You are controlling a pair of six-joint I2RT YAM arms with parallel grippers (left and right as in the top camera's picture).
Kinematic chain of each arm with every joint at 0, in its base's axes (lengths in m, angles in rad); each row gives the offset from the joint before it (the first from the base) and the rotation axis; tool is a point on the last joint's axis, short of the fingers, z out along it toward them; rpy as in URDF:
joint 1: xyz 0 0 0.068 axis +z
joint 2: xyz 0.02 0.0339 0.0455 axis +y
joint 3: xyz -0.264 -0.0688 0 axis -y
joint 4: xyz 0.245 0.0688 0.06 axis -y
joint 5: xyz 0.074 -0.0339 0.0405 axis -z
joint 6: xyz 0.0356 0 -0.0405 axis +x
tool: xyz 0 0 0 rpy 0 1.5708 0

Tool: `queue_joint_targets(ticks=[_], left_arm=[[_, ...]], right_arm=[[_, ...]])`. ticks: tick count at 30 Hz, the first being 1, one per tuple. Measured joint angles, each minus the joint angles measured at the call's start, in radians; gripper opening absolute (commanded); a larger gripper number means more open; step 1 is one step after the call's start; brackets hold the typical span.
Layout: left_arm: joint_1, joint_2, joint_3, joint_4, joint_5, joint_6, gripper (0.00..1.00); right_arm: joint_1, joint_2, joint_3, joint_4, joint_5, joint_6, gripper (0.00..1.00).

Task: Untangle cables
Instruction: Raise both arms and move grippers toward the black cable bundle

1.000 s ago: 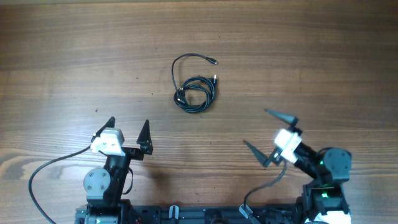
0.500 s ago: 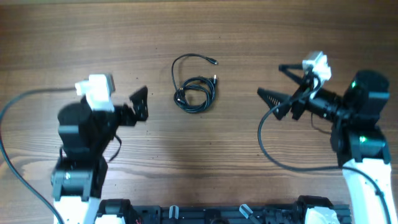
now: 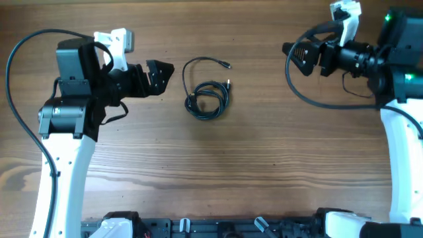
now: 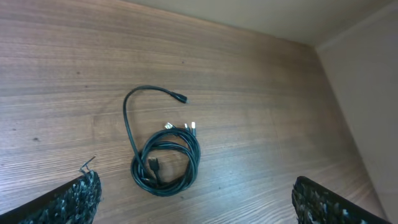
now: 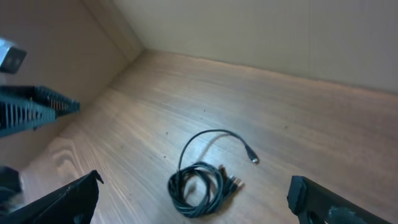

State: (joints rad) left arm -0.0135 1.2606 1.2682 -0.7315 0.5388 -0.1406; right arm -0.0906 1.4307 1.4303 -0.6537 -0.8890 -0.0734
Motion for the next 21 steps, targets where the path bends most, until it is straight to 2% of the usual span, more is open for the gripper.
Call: queue_joint_targets(ticks=[2,5,7,9,11,12,14,17,21], left_arm=[[0.000,0.000,0.000,-0.003,0.010,0.000,1.00],[0.000,0.023,0.003,-0.006,0.013,0.000,1.00],[0.000,0.055,0.004,-0.010,0.013,-0.008,1.00],[0.000,0.067,0.004,-0.013,0.013,-0.016,0.99],[0.000,0.069,0.005,-0.013,0.011,-0.022,0.83],[0.000,0.070,0.005,-0.027,0.009,-0.026,0.77],[0.000,0.079,0.008,-0.077,0.008,-0.027,0.72],[-0.020,0.121,0.007,-0.133,-0.046,-0.094,0.67],[-0.150,0.219,-0.042,-0.132,-0.184,-0.308,0.52]], right_arm=[[0.023,0.034,0.001,0.023,0.046,0.056,1.00],[0.111,0.064,0.070,-0.013,0.215,0.109,1.00],[0.177,0.120,0.280,-0.097,0.354,0.130,1.00],[0.183,0.191,0.530,-0.173,0.428,0.134,1.00],[0.182,0.262,0.688,-0.187,0.454,0.138,1.00],[0.182,0.289,0.707,-0.215,0.452,0.139,1.00],[0.182,0.340,0.711,-0.329,0.449,0.142,1.00],[0.182,0.443,0.702,-0.471,0.451,0.142,0.98],[0.182,0.471,0.700,-0.505,0.474,0.142,0.98]])
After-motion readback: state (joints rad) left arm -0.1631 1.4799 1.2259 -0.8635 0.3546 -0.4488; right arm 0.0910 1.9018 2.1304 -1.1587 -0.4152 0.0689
